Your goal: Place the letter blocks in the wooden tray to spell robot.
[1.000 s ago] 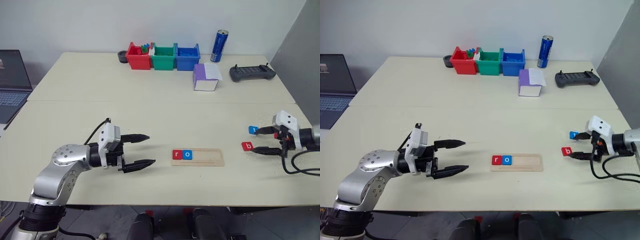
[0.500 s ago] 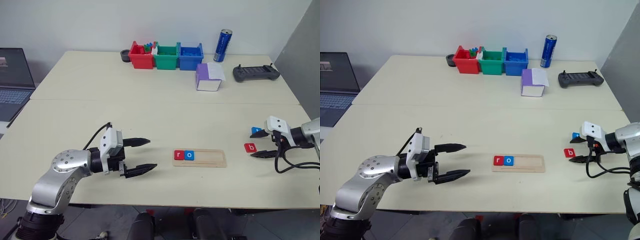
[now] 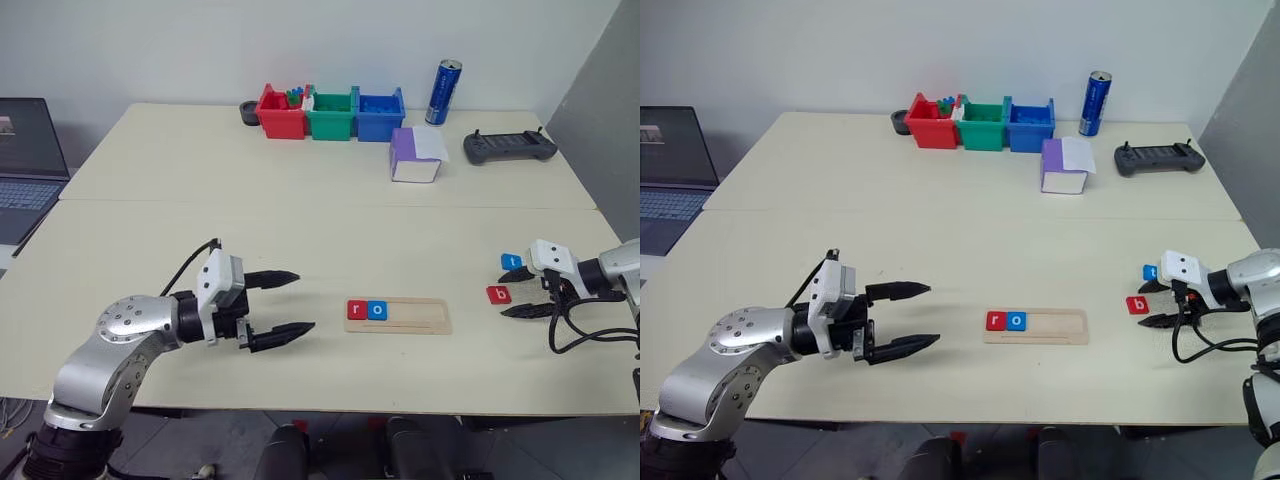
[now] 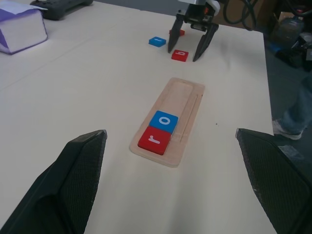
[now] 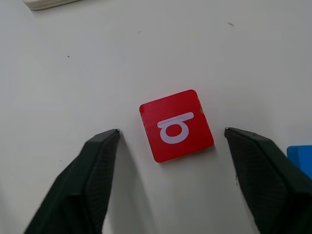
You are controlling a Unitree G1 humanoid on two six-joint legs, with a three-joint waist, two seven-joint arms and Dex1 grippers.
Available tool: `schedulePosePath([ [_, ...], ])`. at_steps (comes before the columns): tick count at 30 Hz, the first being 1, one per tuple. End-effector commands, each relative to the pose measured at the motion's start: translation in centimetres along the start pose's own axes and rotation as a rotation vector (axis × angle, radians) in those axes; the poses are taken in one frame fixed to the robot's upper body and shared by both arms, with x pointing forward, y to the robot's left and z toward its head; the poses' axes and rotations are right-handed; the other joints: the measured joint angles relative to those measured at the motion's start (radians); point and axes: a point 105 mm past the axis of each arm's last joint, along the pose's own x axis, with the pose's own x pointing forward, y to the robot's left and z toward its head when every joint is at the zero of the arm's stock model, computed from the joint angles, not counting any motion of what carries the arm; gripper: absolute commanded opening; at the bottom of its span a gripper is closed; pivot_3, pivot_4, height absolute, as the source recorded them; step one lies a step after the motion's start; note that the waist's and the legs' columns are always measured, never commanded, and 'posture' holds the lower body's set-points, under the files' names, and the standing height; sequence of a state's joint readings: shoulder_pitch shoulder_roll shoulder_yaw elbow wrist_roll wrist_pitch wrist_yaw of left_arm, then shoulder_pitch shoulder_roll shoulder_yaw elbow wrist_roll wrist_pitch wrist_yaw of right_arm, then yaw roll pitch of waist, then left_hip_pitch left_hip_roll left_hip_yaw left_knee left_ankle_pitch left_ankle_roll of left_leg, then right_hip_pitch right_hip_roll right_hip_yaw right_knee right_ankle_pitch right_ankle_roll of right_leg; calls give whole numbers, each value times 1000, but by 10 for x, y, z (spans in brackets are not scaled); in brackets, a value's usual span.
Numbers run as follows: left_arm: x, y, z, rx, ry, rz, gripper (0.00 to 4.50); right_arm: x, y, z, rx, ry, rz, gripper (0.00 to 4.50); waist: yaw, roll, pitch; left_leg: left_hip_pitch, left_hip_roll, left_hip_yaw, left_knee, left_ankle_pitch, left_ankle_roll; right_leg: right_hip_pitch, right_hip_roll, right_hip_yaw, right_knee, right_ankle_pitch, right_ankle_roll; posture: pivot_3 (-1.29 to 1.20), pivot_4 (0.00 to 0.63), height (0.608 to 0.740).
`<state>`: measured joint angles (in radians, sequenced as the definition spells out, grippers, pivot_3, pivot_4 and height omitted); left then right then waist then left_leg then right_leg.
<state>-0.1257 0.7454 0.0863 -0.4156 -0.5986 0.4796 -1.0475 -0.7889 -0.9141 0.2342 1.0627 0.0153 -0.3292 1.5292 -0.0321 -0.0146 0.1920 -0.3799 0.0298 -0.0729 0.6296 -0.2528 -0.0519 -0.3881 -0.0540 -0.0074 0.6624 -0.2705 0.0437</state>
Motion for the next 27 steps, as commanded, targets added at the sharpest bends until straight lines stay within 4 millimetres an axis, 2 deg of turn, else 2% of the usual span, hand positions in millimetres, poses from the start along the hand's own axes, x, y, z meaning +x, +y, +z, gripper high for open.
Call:
schedulePosePath([
  [1,-1,0,12,39,-15,0,4500,4,12,-8,33,18,94,2186,0,0,0,0,0,0,0,0,0,0,0,0,0,0,0,0,150,740],
  [2,-1,0,12,38,-14,0,4500,5,12,-8,33,15,92,1987,0,0,0,0,0,0,0,0,0,0,0,0,0,0,0,0,150,740],
  [3,-1,0,12,37,-14,1,4500,5,11,-7,32,11,87,1543,0,0,0,0,0,0,0,0,0,0,0,0,0,0,0,0,150,740],
  [4,-1,1,12,36,-14,2,4500,5,11,-7,31,9,84,1461,0,0,0,0,0,0,0,0,0,0,0,0,0,0,0,0,150,740],
  [11,-3,1,8,28,-12,4,4500,4,9,0,22,-23,76,1463,-1,0,0,0,0,0,0,0,0,0,0,0,0,0,0,0,150,740],
  [17,-6,-3,4,16,8,-29,4500,-5,1,17,-35,-49,53,1463,-2,0,0,0,0,0,0,0,0,0,0,0,1,0,0,0,150,740],
  [21,-7,-6,4,15,18,-47,4500,-11,-1,52,-158,-96,58,1463,-2,2,1,0,0,0,0,0,0,-1,0,1,1,0,0,0,150,740],
  [24,-7,-7,-1,15,40,-52,4500,-2,12,85,-207,-173,130,1463,-1,3,1,0,0,0,0,0,0,-1,0,0,1,0,0,0,150,740],
  [27,-7,-7,-9,19,66,-54,4500,10,29,108,-241,-214,207,1463,0,3,1,0,0,0,0,0,0,-1,0,0,1,0,0,0,150,740],
])
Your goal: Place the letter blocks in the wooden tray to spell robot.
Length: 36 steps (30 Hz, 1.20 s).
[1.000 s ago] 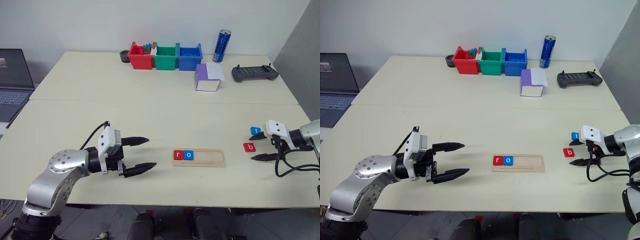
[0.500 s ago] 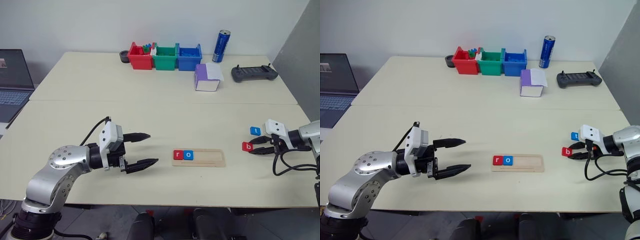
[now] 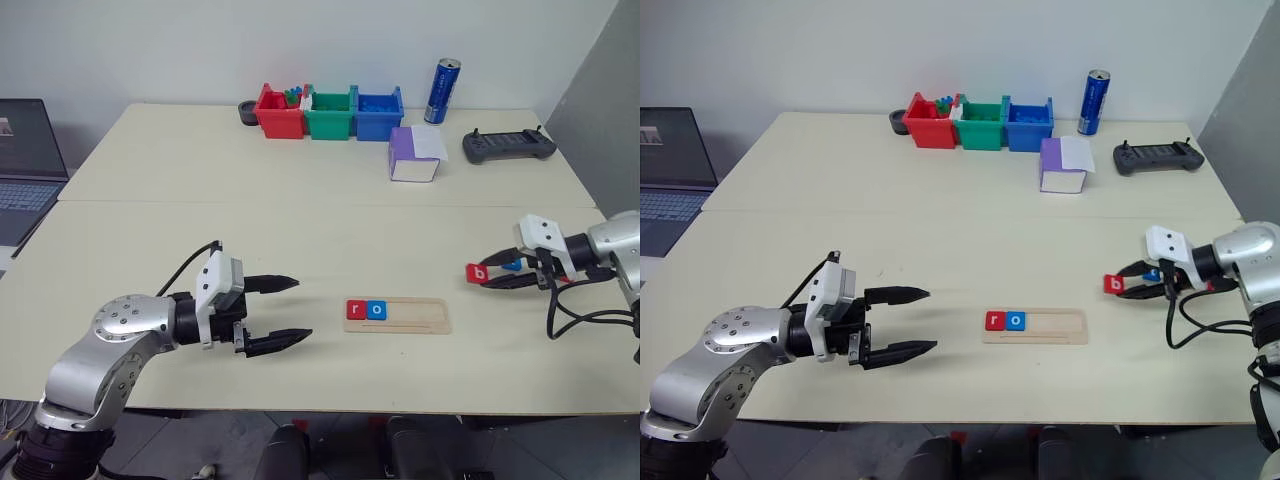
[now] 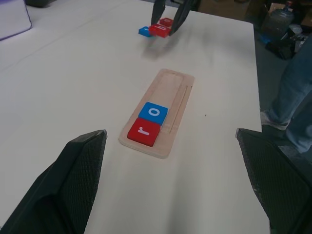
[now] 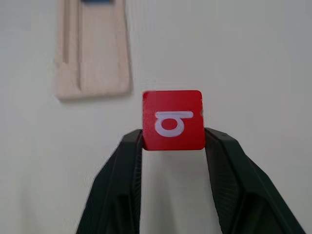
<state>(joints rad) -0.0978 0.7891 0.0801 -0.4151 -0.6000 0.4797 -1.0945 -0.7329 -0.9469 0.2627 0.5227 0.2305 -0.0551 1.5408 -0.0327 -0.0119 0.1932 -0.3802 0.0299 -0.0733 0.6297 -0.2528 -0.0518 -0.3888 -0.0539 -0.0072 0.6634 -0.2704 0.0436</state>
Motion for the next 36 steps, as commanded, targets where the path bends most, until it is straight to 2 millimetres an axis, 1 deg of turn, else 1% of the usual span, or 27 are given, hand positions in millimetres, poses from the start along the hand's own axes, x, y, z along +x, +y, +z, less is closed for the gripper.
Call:
schedulePosePath([
  [1,-2,0,-3,35,17,-5,4500,17,20,29,-36,-62,145,1463,2,0,0,0,0,0,0,0,0,0,0,0,0,0,0,0,150,740],
  [3,-2,0,-5,35,17,-3,4500,28,26,36,-30,-49,164,1463,3,0,0,0,0,0,0,0,0,0,0,0,0,0,0,0,150,740],
  [7,-4,0,-10,37,21,0,4500,47,39,41,-15,-18,196,1463,4,0,0,-1,0,0,0,0,0,0,0,-1,0,0,0,0,150,740],
  [14,-4,-3,-12,40,15,-5,4500,72,43,44,-27,53,159,1463,3,0,0,-1,0,-1,0,0,0,0,0,-1,0,0,0,0,150,740],
  [18,-2,-4,-12,47,20,-15,4500,86,39,47,-18,66,103,1463,3,0,0,-1,0,-1,0,0,0,0,0,-1,0,0,0,0,150,740],
  [25,2,-4,-12,58,31,-32,4500,97,37,47,-12,90,60,1463,3,0,0,-1,0,-1,0,0,0,-1,0,-1,0,0,0,0,150,740],
  [36,8,-5,-6,61,24,-38,4500,98,42,51,-8,91,78,1463,3,0,0,-1,0,-1,0,0,0,-1,0,-1,0,0,0,0,150,740],
])
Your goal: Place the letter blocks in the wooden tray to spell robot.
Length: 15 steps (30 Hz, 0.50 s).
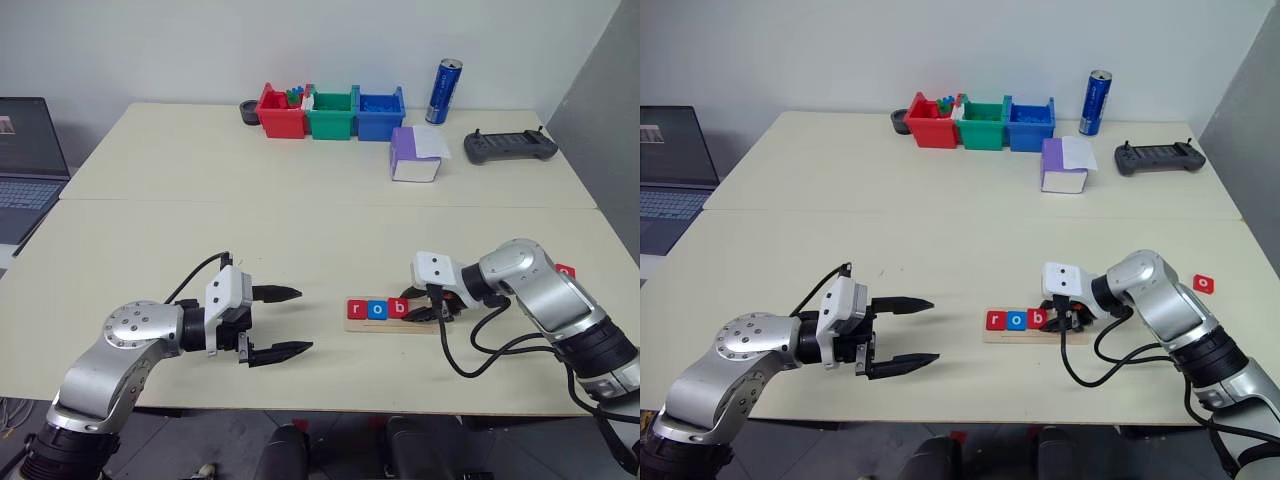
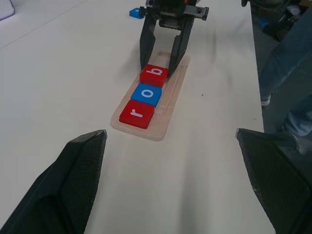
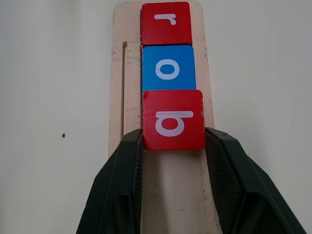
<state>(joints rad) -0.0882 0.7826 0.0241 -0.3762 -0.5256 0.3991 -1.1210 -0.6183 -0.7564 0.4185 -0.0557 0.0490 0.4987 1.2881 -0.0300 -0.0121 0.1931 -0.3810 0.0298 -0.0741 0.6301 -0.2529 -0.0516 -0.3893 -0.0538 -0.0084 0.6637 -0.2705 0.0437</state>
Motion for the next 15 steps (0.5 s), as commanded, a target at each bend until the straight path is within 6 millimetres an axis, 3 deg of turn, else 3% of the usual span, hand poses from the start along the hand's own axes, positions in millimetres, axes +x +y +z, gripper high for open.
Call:
schedulePosePath([
  [1,3,-3,8,29,-15,-12,4500,-2,3,8,-39,-4,11,1463,0,0,0,0,0,0,0,0,0,0,0,0,0,0,0,0,150,740],
  [15,-1,-1,3,19,-13,4,4500,1,2,8,-19,12,20,1463,0,0,0,0,0,0,0,0,0,0,0,0,0,0,0,0,150,740],
])
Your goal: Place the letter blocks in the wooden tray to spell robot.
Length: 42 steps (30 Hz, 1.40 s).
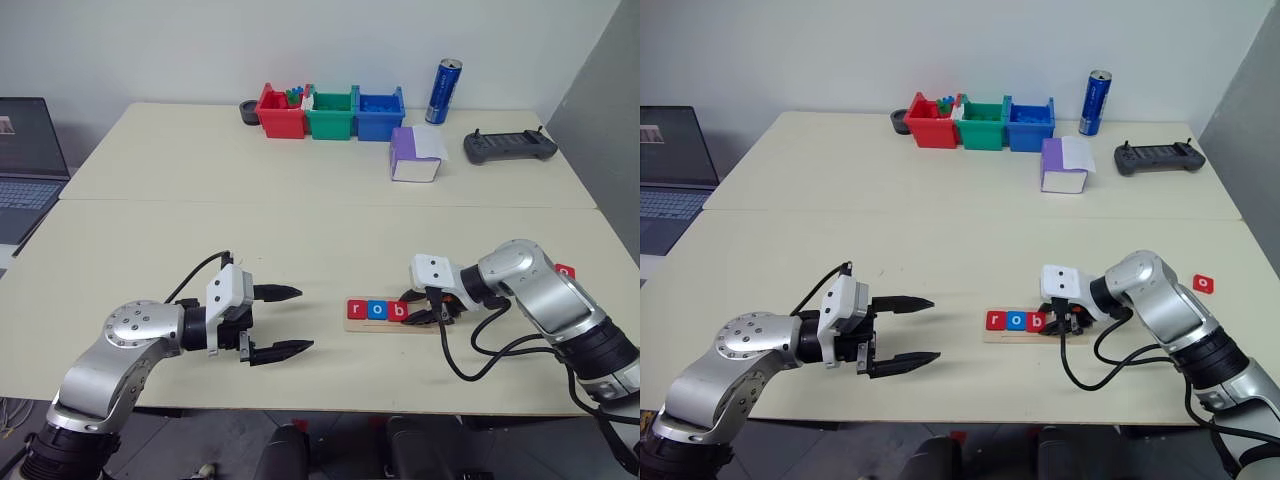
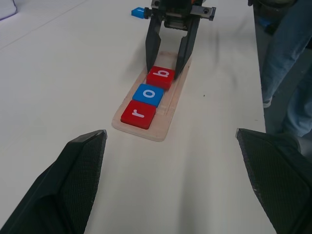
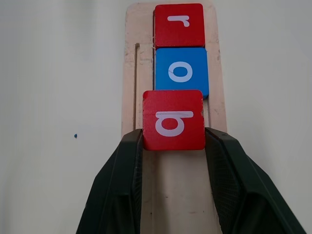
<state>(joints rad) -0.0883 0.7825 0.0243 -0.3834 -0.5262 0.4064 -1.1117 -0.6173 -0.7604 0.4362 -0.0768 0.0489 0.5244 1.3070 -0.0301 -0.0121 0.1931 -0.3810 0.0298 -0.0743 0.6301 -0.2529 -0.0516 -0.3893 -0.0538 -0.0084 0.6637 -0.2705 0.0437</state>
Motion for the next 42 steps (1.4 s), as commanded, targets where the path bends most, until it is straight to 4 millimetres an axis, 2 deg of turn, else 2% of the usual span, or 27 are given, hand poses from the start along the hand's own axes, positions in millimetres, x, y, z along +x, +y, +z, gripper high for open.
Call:
schedulePosePath([
  [1,-1,-1,2,20,-14,-1,4500,-1,-4,8,-23,0,-16,1463,0,0,0,0,0,0,0,0,0,0,0,0,0,0,0,0,150,740],
  [15,0,1,1,28,-16,3,4500,-12,-12,4,-18,13,-33,1463,0,0,0,0,0,0,0,0,0,0,0,0,0,0,0,0,150,740],
  [30,0,-1,2,25,-18,10,4500,-4,-4,1,-45,45,7,1463,0,0,0,0,0,0,0,0,0,0,0,0,0,0,0,0,150,740],
  [42,2,1,5,26,-20,8,4500,0,-11,7,-32,38,-32,1463,-2,0,0,1,0,0,0,0,0,0,0,0,1,0,0,0,150,740],
])
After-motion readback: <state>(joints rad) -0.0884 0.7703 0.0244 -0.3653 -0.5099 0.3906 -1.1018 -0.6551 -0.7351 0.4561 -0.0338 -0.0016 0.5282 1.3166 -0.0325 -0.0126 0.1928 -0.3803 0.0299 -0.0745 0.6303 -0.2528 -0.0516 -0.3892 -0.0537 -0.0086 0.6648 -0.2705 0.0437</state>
